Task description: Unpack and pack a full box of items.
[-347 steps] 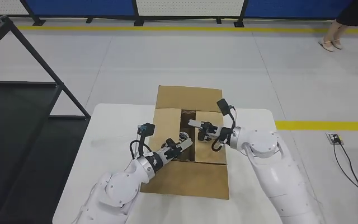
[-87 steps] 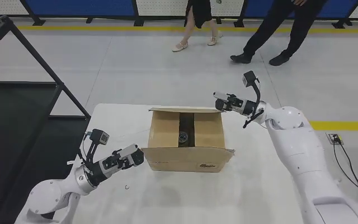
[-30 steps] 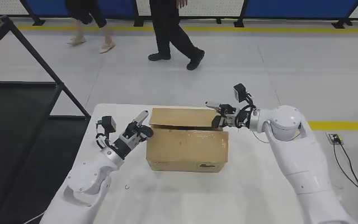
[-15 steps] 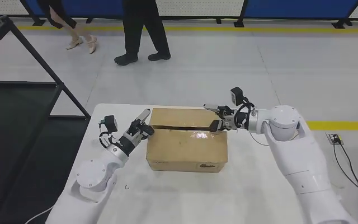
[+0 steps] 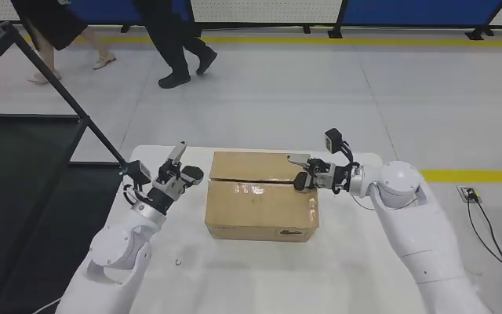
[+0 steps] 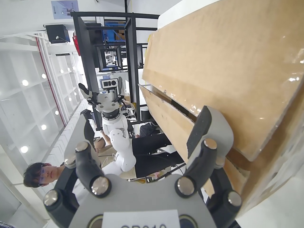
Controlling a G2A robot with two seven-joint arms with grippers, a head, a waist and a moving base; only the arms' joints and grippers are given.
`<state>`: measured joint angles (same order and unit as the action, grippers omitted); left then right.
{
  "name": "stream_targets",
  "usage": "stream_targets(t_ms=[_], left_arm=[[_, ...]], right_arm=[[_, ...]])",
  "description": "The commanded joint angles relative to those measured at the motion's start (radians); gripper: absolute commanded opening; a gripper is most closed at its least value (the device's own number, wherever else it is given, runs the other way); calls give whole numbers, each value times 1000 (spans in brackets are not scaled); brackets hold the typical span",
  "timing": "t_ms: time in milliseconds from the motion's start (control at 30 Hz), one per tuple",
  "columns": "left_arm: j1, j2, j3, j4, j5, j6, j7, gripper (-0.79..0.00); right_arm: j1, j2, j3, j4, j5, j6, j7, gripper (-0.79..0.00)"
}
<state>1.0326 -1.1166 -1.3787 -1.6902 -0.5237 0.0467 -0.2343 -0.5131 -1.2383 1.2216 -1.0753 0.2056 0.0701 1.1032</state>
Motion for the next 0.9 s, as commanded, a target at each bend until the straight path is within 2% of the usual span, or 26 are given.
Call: stream_targets(t_ms=[0,200,400,533,867], left_arm=[[34,5,-48,-3,-8,-7,-5,0],[136,17,-161,-5,-29,-10,-49,0],[214,22,-226,-23,-87,-1,-113,0],[240,19,-242,-39,-181,32,-143,0],[240,19,-242,-39,-181,32,-143,0]], right_arm=[[-5,1,4,12,16,-21,-1,0],[2,5,13,65,42,-67,6,0],[9,8,5,92,47,-96,30,0],[9,7,-10,104,47,-117,29,0],[9,6,-20,109,44,-134,19,0]])
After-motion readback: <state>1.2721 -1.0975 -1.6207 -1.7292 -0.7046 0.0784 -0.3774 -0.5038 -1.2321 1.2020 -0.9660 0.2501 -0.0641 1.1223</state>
